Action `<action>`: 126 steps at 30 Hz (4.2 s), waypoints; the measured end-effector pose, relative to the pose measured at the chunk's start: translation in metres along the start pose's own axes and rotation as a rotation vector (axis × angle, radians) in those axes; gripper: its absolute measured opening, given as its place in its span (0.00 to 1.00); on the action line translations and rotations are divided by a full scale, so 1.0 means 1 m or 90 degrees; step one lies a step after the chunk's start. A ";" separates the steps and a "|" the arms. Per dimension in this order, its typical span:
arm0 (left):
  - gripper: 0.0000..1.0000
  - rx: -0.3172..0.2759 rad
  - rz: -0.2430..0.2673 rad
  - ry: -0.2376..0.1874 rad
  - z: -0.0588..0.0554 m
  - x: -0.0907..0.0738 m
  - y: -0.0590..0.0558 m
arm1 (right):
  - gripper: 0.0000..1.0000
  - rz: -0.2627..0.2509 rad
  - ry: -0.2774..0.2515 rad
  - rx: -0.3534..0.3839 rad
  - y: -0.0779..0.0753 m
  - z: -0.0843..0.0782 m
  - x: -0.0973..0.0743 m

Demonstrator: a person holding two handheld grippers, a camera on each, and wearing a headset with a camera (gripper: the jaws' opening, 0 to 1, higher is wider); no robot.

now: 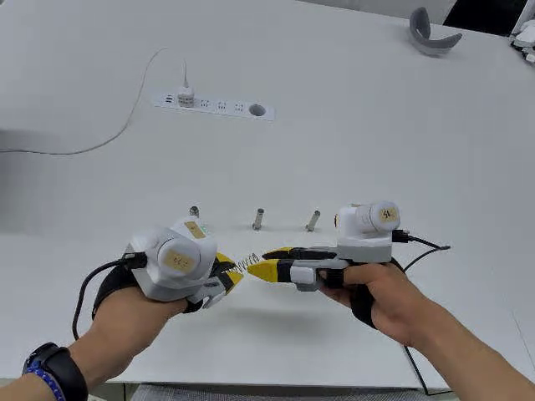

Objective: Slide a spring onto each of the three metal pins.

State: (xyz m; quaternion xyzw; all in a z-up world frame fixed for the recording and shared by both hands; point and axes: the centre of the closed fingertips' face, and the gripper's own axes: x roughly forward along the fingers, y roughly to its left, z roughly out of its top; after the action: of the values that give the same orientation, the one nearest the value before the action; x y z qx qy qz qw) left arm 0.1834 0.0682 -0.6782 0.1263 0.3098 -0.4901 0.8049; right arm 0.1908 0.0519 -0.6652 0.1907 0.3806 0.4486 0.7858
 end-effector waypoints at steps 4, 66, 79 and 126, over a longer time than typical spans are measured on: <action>0.10 0.006 -0.005 -0.003 0.002 -0.001 -0.004 | 0.32 0.008 0.004 0.010 0.002 -0.001 0.004; 0.09 0.064 -0.169 -0.093 0.043 -0.023 -0.031 | 0.14 0.110 0.294 -0.431 0.053 0.009 -0.016; 0.10 0.085 -0.184 -0.097 0.039 -0.023 -0.035 | 0.12 0.120 0.315 -0.435 0.056 0.002 -0.016; 0.34 -0.048 -0.037 -0.109 0.016 -0.032 0.033 | 0.12 -0.097 0.283 -0.374 -0.034 0.035 -0.027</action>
State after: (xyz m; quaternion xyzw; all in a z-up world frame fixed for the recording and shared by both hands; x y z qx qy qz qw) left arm 0.2077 0.0995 -0.6491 0.0447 0.2614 -0.5102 0.8182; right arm 0.2282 0.0123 -0.6528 -0.1735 0.4104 0.5095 0.7361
